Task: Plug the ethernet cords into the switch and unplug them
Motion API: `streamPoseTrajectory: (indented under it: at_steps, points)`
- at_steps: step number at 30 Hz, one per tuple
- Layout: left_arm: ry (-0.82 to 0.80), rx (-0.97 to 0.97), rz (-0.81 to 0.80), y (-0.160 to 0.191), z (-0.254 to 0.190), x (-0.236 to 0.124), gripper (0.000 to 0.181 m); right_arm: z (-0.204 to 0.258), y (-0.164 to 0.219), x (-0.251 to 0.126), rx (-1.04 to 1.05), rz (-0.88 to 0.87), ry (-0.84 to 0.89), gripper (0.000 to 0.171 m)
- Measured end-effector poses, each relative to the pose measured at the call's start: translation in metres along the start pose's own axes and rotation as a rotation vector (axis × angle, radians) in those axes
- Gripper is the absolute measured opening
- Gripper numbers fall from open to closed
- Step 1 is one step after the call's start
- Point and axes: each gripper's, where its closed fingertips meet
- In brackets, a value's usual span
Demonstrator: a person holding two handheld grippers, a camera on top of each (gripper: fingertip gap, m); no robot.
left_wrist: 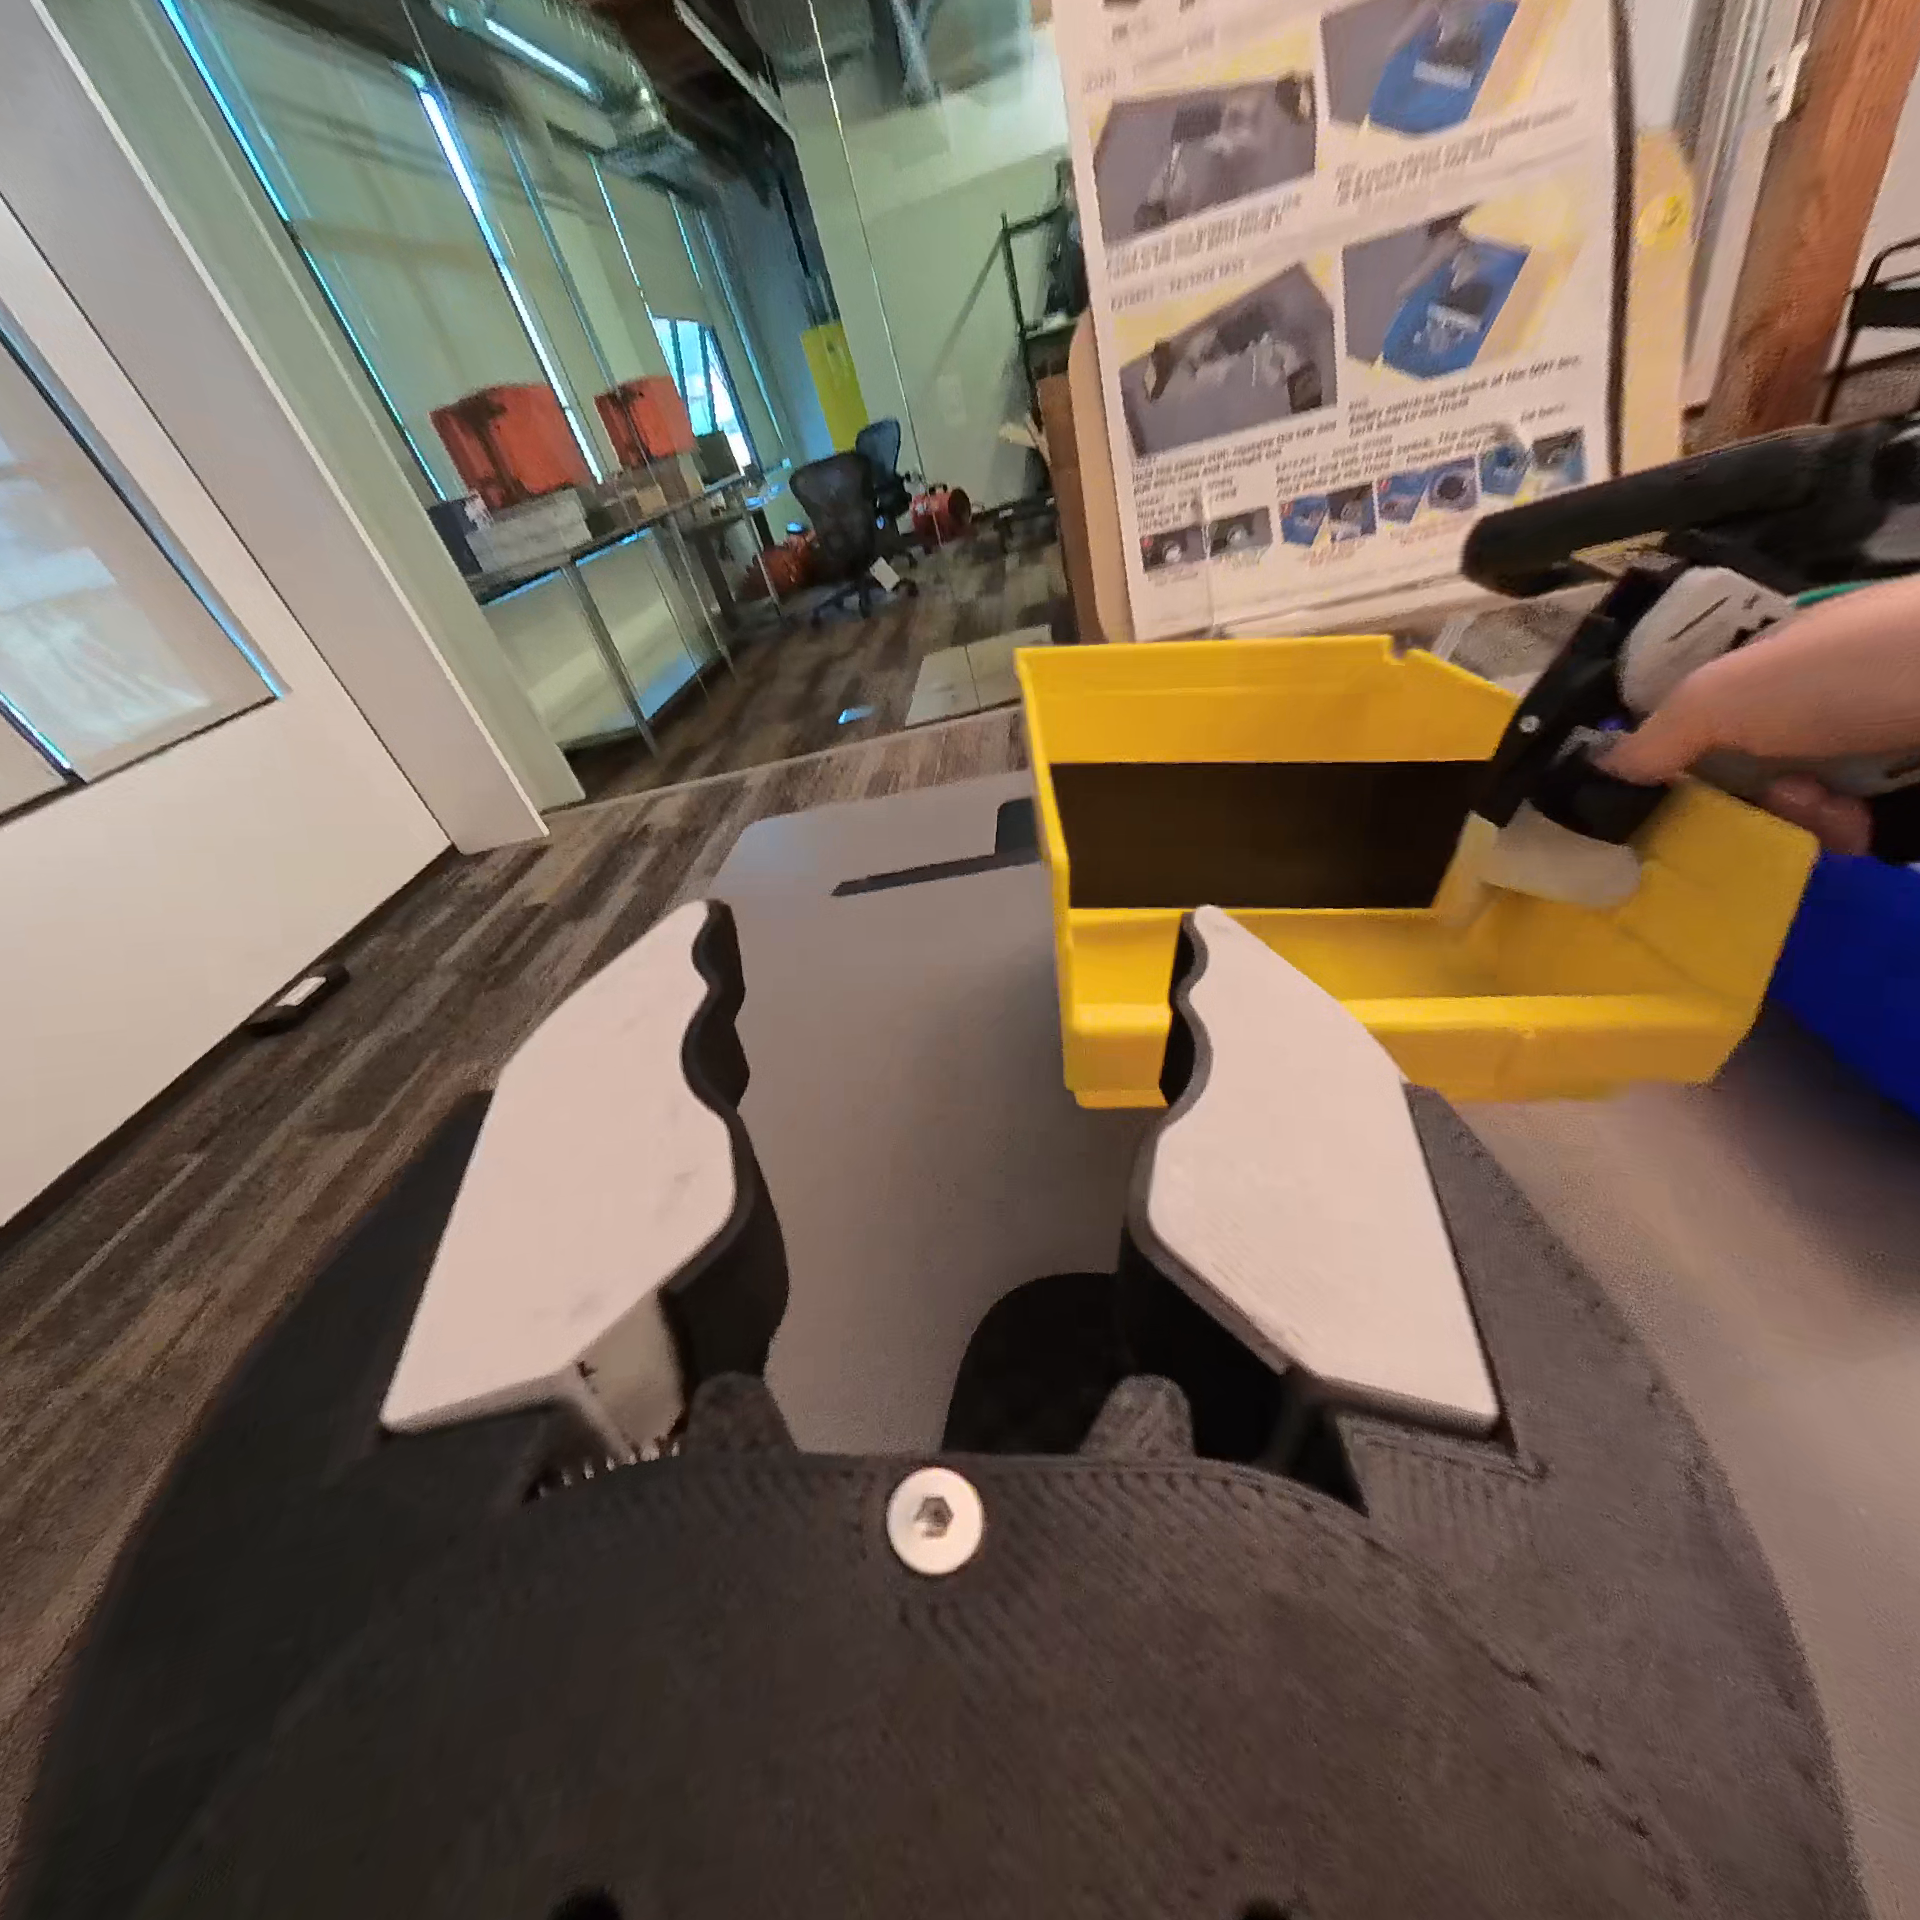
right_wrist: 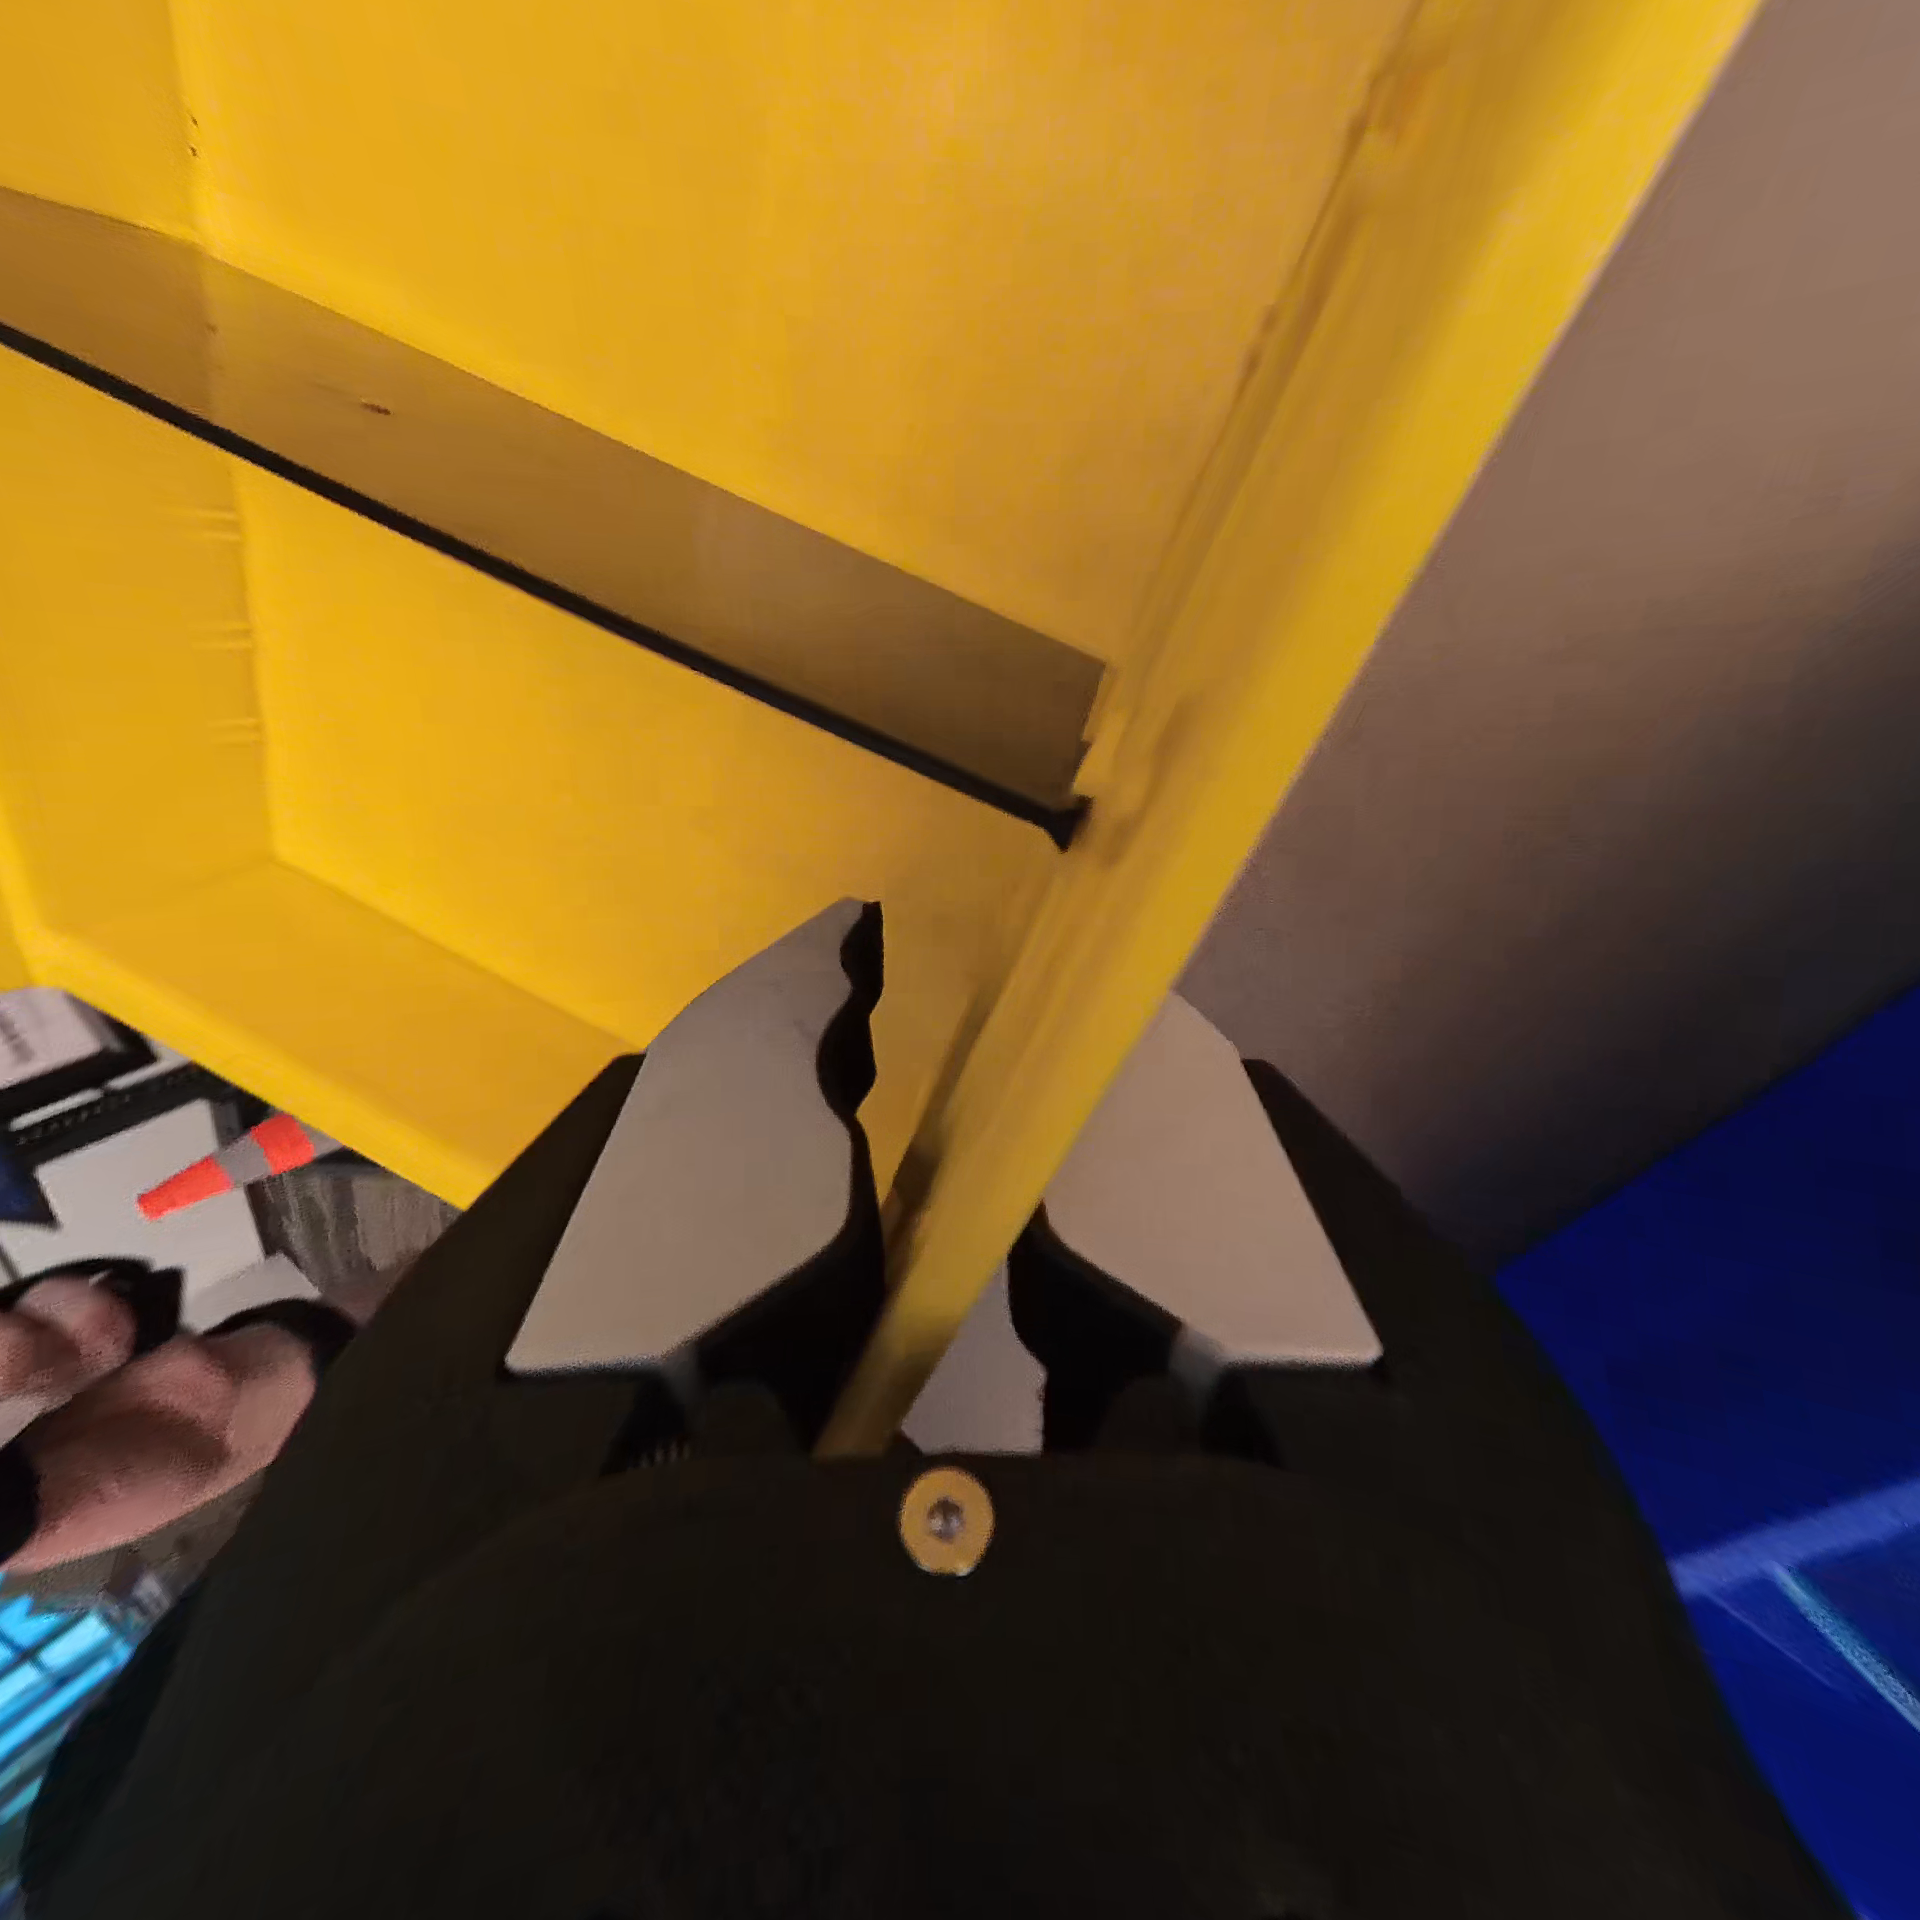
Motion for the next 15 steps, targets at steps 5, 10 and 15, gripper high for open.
streamPoseTrajectory:
  at_steps: [5,10,15]
  points:
    - [0.053,-0.059,-0.069,-0.018,-0.013,-0.016,0.077,0.041,0.002,-0.075,-0.119,0.011,-0.110,0.024]
    - [0.139,-0.184,-0.067,-0.003,-0.029,0.003,0.075,0.023,0.027,-0.190,-0.165,-0.058,-0.095,0.025]
    - [0.521,-0.427,0.149,0.030,-0.110,0.053,0.081,-0.061,0.087,-0.302,-0.098,-0.224,0.017,0.024]
Point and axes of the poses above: each gripper's, where its closed fingertips meet, x out along the fingers, y out of its underside, z = x × y across the jaws, and after that the axes turned 3 degrees about z, right-handed
